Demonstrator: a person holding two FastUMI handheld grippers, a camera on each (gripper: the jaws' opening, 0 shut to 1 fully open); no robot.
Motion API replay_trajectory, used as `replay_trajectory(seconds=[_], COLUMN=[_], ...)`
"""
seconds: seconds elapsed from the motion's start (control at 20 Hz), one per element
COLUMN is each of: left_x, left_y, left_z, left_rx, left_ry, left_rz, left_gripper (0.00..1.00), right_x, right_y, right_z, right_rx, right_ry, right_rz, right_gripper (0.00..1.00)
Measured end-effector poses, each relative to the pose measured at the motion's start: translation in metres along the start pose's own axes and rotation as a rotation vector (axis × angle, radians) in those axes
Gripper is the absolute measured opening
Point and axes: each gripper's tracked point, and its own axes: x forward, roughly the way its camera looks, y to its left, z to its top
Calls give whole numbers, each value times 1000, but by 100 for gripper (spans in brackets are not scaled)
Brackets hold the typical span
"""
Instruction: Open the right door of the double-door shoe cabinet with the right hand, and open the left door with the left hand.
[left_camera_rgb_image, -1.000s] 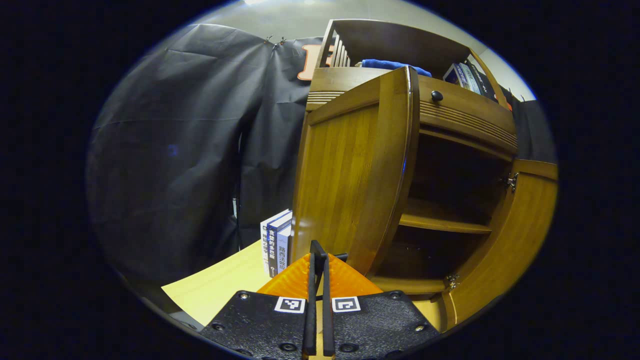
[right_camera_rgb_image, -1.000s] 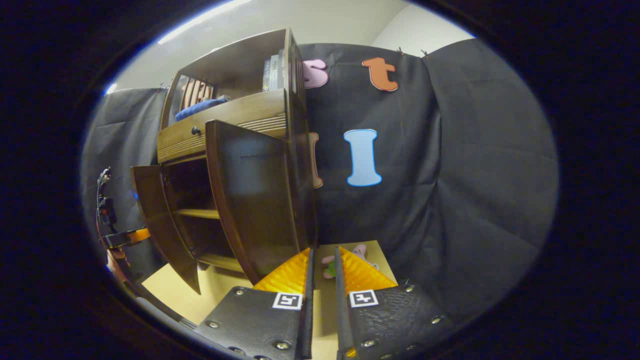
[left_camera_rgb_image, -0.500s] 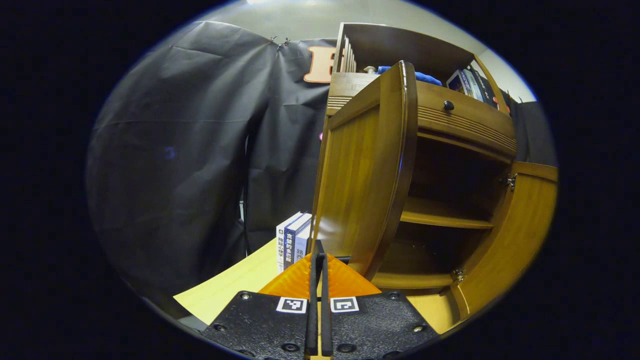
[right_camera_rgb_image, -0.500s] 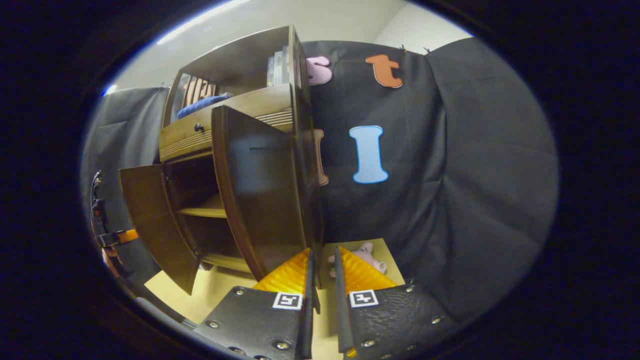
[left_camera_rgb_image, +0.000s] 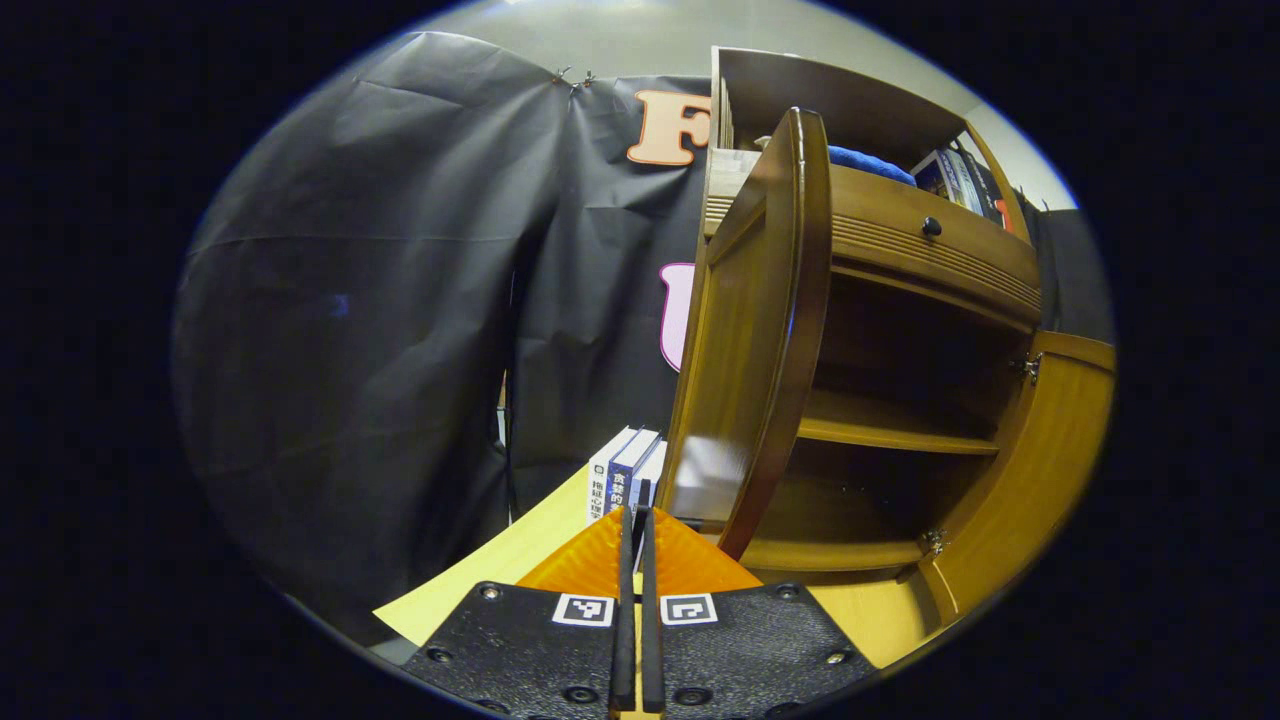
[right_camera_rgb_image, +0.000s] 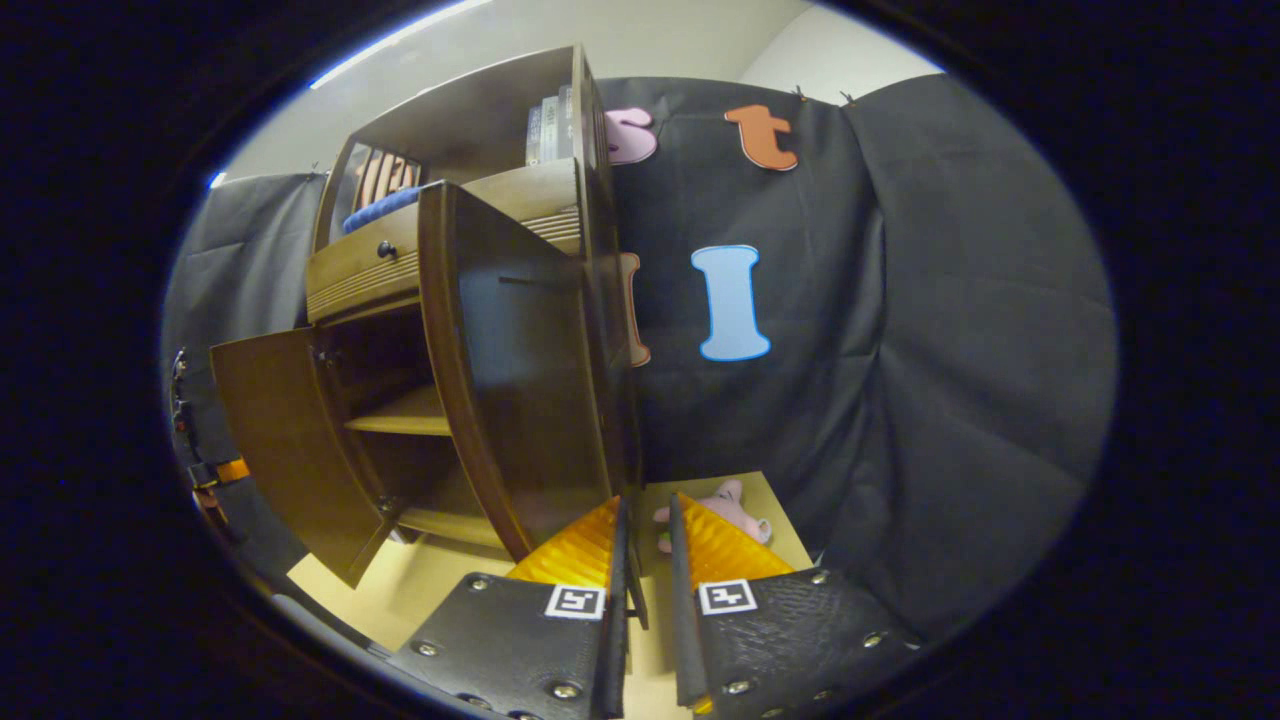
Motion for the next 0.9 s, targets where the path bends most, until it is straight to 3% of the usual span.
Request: replay_trajectory(seconds=[0.6, 0.7, 0.75, 0.9], left_x=[0, -3, -6, -14], left_y=[21, 32, 42, 64], left_z=[5, 11, 13, 18], left_rx=[48, 35, 26, 0], left_ry=[19, 1, -6, -23], left_rz=[-7, 17, 38, 100], left_gripper=[3, 6, 1, 1], right_x=[0, 1, 3, 7], right_y=[0, -1, -1, 0], right_z=[-5, -4, -3, -2], right_rx=[9, 12, 15, 21], right_ry=[3, -1, -3, -4], right_rz=[-37, -39, -39, -33], right_gripper=[20, 20, 20, 20])
